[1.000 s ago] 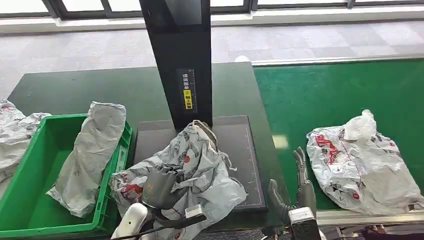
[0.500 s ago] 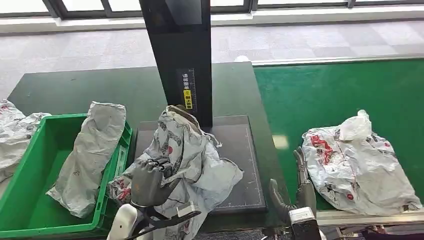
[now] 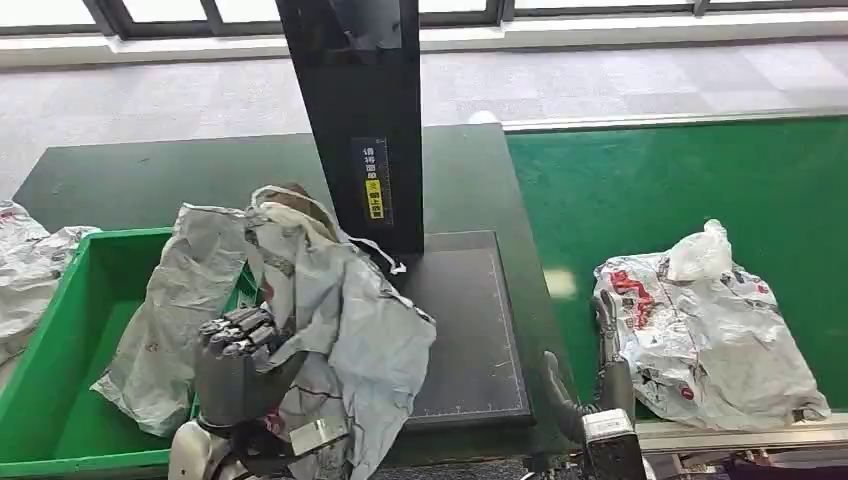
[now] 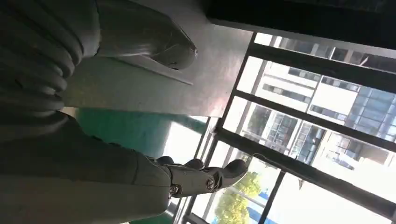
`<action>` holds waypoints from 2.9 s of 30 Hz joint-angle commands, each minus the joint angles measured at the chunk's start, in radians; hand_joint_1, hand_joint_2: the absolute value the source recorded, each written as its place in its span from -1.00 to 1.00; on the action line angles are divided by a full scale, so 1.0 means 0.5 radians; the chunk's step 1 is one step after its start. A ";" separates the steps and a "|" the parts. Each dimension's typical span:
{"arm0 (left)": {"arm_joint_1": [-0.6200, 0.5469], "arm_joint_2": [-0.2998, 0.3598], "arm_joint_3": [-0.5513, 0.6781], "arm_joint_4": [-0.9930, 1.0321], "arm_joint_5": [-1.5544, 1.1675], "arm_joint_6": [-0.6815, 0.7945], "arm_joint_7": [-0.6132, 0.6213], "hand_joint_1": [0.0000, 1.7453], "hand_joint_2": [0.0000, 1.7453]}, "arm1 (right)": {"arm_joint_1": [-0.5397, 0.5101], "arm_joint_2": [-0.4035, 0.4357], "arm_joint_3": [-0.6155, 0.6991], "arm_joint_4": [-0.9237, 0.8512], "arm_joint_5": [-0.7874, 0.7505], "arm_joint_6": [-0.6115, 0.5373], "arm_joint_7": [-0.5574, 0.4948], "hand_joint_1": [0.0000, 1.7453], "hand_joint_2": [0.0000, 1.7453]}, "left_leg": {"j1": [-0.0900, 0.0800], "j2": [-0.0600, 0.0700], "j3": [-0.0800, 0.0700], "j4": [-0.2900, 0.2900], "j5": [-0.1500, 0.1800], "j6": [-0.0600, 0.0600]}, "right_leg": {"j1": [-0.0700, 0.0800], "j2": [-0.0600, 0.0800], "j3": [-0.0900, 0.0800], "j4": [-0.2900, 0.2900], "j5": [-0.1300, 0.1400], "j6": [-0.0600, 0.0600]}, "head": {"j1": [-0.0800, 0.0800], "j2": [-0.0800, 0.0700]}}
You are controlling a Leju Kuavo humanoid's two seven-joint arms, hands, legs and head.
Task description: Moved the parcel from conveyor to table for the left to box.
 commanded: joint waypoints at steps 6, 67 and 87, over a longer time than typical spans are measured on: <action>-0.168 -0.124 0.660 -0.594 0.507 -0.004 -0.238 1.00 1.00 | -0.058 0.039 -0.046 0.000 -0.058 -0.026 -0.009 -1.00 1.00 | 0.003 0.001 -0.005 0.003 0.001 0.001 | 0.005 -0.003 -0.003 0.001 0.001 -0.002 | -0.001 0.000; -0.877 0.316 1.507 0.852 0.150 -0.004 0.188 -1.00 -1.00 | -0.101 0.047 -0.062 0.077 -0.057 0.013 0.005 -1.00 1.00 | 0.002 0.001 0.001 -0.003 0.007 -0.005 | 0.004 -0.004 -0.002 -0.001 0.005 -0.007 | -0.002 0.000; -0.920 0.430 1.873 0.938 0.903 -0.004 -0.082 -1.00 -1.00 | -0.149 -0.015 0.035 0.170 -0.046 -0.075 0.046 -1.00 1.00 | 0.002 0.011 0.004 -0.013 0.007 -0.007 | 0.001 0.006 0.003 -0.002 0.007 -0.009 | -0.001 0.000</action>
